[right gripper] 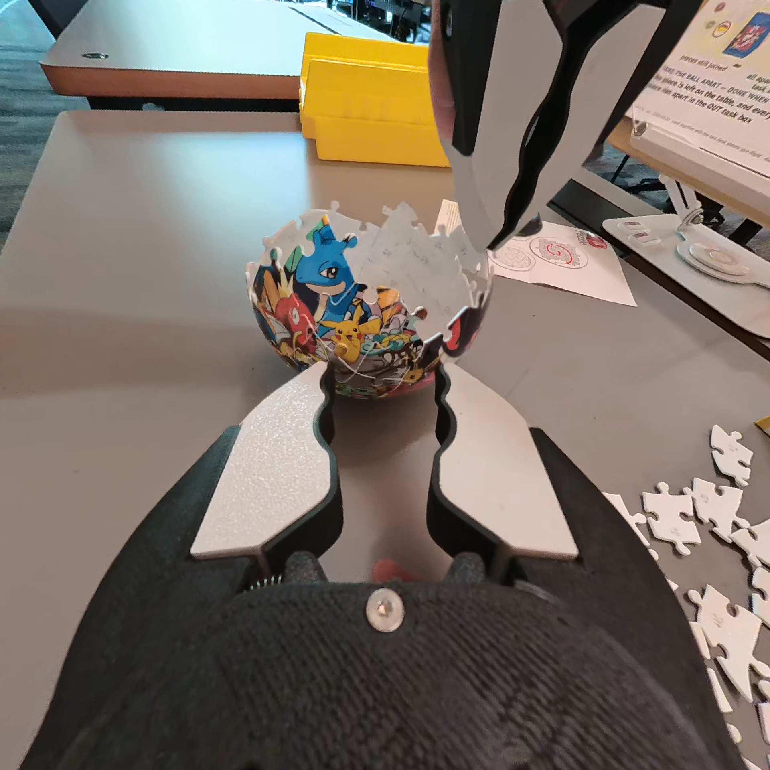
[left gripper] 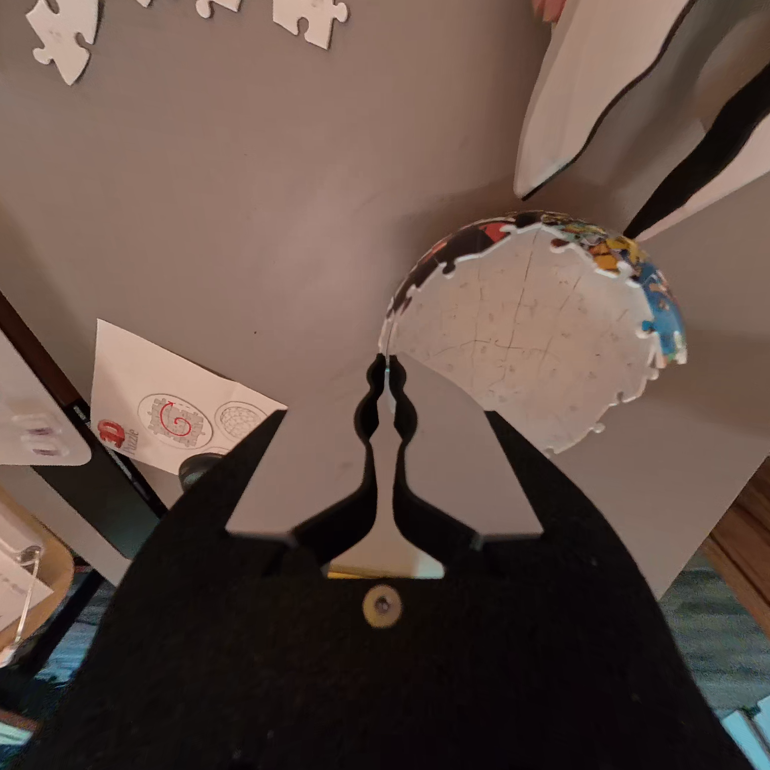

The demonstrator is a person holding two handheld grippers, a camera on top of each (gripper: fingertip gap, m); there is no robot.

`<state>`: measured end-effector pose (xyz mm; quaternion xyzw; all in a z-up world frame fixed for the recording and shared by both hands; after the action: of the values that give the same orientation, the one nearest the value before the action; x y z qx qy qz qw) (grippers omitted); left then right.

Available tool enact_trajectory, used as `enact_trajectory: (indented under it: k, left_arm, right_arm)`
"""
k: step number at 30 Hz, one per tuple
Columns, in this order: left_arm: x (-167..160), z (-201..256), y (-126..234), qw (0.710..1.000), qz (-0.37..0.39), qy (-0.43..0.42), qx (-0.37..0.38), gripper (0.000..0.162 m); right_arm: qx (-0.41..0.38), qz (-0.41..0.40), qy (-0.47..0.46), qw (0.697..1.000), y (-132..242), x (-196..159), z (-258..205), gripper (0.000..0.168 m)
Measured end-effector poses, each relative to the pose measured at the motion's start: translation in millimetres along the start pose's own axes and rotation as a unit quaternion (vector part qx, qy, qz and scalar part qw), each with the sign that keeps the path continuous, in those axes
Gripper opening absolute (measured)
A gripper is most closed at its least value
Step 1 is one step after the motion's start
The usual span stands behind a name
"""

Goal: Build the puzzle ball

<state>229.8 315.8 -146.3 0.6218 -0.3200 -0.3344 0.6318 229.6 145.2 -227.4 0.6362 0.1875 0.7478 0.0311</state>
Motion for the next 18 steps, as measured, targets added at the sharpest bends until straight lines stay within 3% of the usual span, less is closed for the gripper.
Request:
enact_trajectory:
  k: [1,6,12,18]
  left_arm:
    - [1,-1,-1,1.0,-0.011,-0.006,-0.003,0.001]
    - [-4,-10,-9,0.998,-0.051,-0.011,-0.021,0.002]
    - [-18,-21,-22,0.999,-0.025,0.007,-0.043,0.002]
    - [-43,-28,-41,0.997,-0.018,0.048,-0.065,0.002]
  right_arm:
    - [-0.003,-0.001,0.0,1.0,0,0,0,0.046]
    - [-0.019,-0.009,-0.004,1.0,-2,-2,3,0.044]
    - [-0.007,-0.045,0.003,0.999,-2,-3,0,0.047]
    - [0.014,-0.07,-0.039,0.997,1,6,-4,0.066]
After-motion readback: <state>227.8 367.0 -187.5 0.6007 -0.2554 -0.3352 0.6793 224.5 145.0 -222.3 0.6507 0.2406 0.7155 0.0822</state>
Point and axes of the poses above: each gripper's, where its closed fingertips meet, y back along the fingers, x out of its top, z = x × y across the jaws, the point moved 10 cm from there along y, back along the fingers, and after that the axes turned 4 degrees about -x, right-handed, at the moved point
